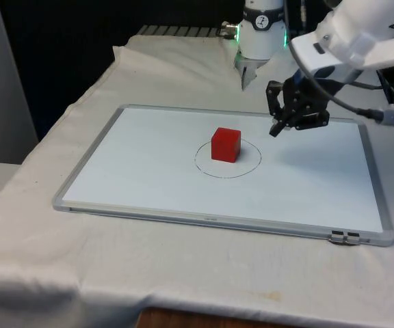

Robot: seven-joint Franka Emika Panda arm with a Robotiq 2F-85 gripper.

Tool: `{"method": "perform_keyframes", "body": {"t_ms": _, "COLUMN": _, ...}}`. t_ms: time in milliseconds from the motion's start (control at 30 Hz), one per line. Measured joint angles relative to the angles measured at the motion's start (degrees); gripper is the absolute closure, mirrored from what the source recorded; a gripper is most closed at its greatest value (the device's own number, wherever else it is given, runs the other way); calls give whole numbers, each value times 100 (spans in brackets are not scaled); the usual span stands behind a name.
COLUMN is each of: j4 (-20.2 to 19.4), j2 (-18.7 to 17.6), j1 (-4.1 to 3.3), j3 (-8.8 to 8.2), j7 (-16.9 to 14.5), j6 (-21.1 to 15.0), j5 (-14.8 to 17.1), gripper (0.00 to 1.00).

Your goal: Push the cube into the marked area.

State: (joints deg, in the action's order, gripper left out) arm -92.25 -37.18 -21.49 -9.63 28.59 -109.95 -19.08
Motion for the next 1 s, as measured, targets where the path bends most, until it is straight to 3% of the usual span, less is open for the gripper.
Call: {"method": "perform_keyframes", "body": {"t_ms": 1000, "j4": 86, "j2": 395, "j1": -6, "j3": 132, "j7": 1077, "j6": 109, "j5": -11, "gripper": 100}}
